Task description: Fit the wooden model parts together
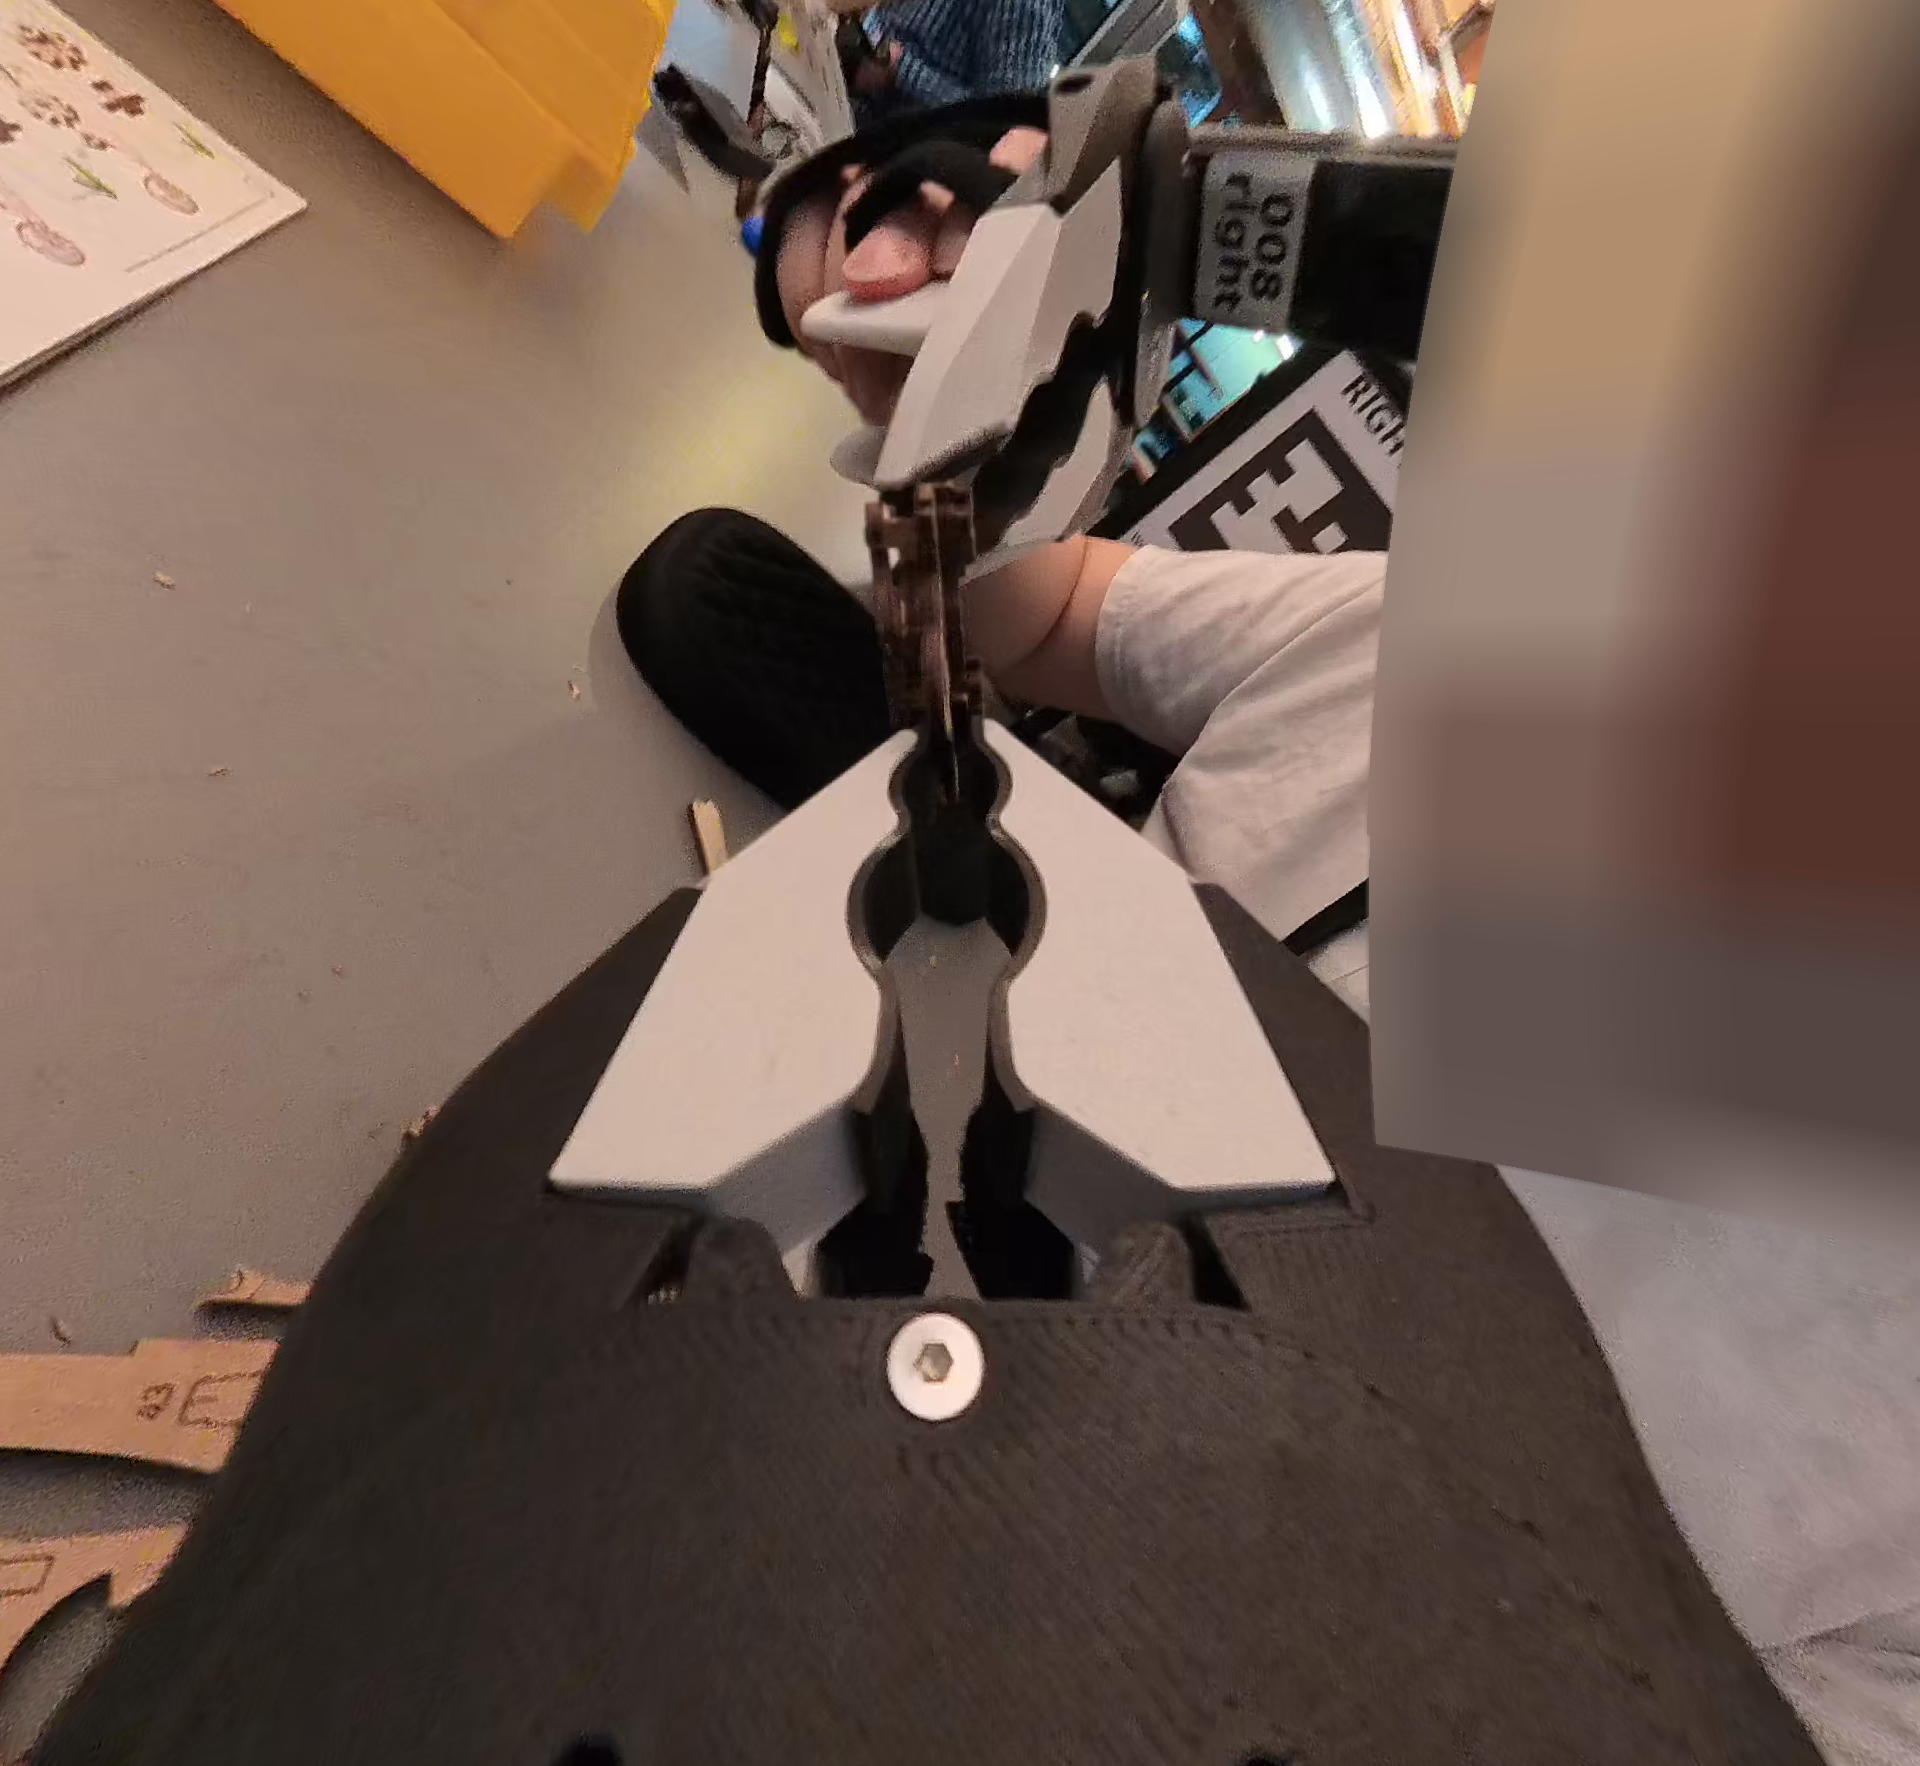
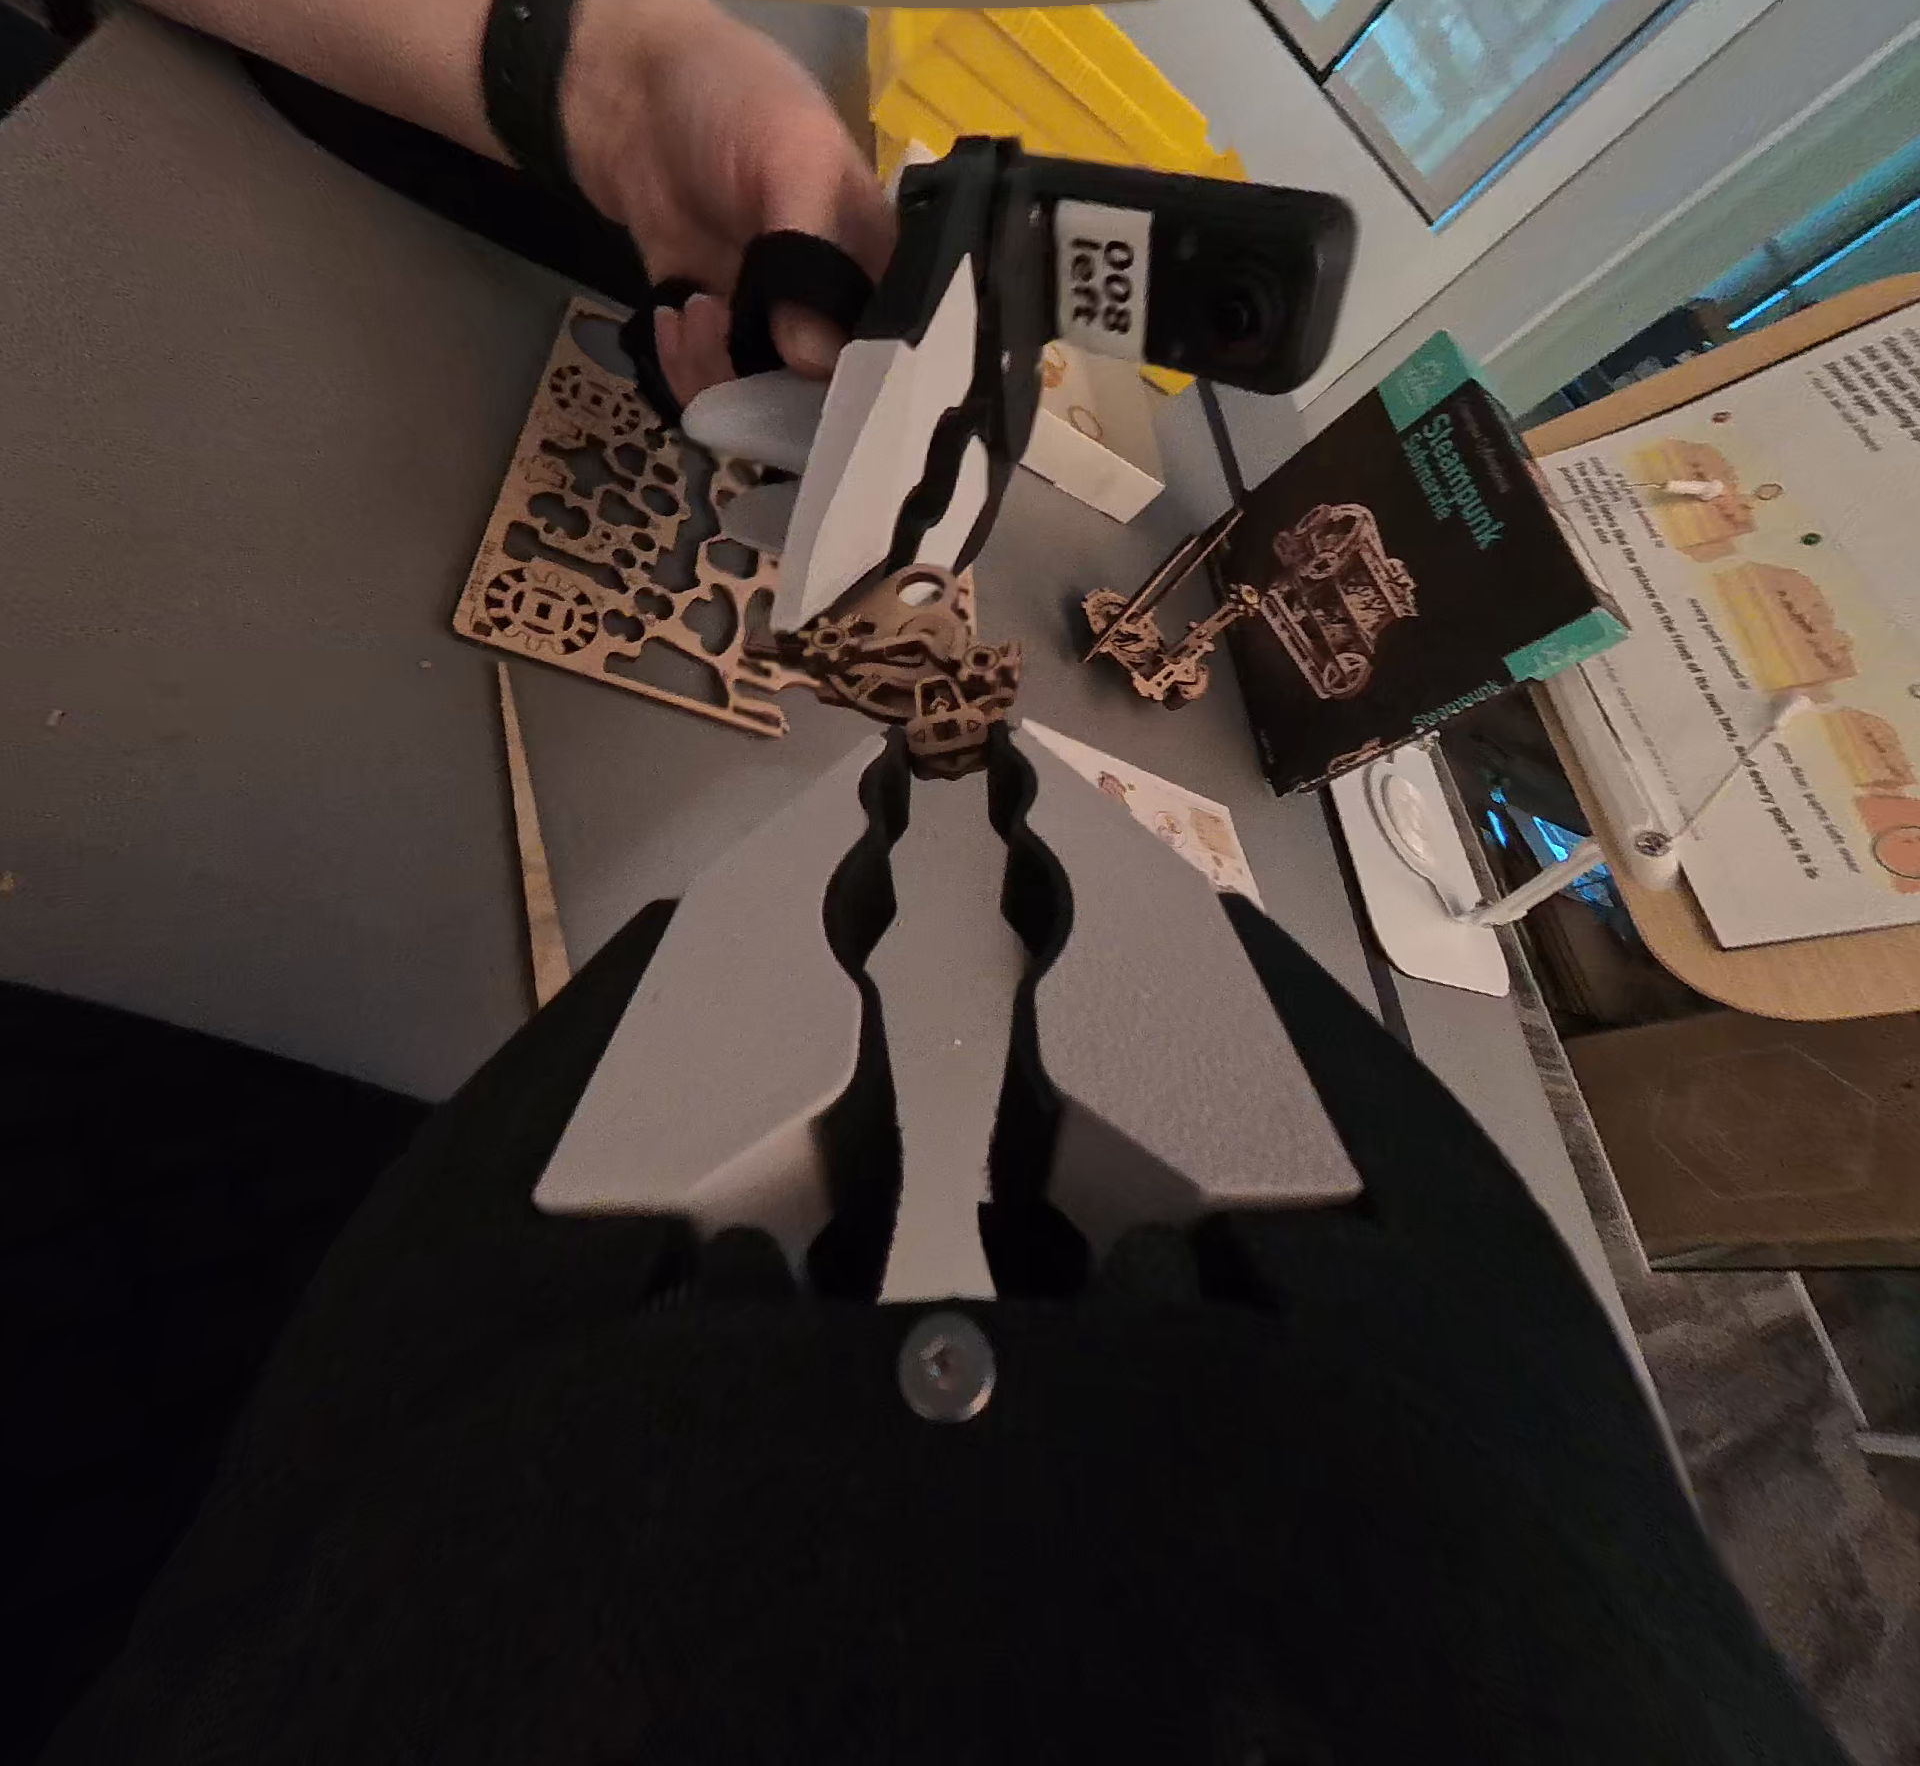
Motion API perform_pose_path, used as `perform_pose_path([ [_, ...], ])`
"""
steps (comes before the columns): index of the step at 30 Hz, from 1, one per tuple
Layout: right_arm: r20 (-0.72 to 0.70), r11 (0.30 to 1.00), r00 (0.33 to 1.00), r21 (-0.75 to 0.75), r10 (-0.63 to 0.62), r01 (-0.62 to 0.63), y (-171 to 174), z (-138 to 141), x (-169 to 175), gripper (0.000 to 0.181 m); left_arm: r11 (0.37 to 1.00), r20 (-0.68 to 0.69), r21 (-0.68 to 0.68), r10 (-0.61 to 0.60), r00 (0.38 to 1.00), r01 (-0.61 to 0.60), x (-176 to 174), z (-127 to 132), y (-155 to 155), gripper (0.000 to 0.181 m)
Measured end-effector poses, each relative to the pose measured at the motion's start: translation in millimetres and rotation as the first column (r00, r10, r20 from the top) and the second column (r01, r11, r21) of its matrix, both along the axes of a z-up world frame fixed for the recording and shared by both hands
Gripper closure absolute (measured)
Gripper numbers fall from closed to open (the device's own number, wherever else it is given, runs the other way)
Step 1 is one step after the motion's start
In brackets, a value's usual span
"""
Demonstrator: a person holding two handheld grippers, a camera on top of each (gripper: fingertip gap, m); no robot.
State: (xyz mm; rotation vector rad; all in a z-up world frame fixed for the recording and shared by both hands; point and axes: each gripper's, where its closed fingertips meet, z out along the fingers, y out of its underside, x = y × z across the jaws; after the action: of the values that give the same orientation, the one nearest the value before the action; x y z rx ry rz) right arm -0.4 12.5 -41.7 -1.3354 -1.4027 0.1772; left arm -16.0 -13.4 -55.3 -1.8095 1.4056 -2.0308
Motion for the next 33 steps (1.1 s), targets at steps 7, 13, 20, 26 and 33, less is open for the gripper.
perform_pose_path([
  [7,0.050,0.993,0.993,-0.058,0.108,-0.105,-12,-16,-3,0.168,0.996,-0.079,-0.023,-0.084,0.993,0.083,-4,-15,-13,0.177],
  [13,0.002,0.996,0.996,-0.008,0.085,-0.085,-4,-9,1,0.167,1.000,-0.031,0.011,-0.029,0.999,0.029,2,-11,-6,0.178],
  [20,-0.294,0.986,0.955,-0.168,-0.038,-0.013,18,17,11,0.145,0.965,0.147,0.072,0.241,0.959,-0.253,13,14,31,0.178],
  [26,-0.635,0.850,0.750,-0.487,-0.186,-0.201,30,32,11,0.137,0.927,0.248,0.088,0.333,0.910,-0.364,14,30,38,0.178],
  [33,-0.747,0.652,0.601,-0.610,-0.283,-0.451,29,31,2,0.147,0.914,0.272,0.102,0.353,0.895,-0.392,16,31,39,0.178],
])
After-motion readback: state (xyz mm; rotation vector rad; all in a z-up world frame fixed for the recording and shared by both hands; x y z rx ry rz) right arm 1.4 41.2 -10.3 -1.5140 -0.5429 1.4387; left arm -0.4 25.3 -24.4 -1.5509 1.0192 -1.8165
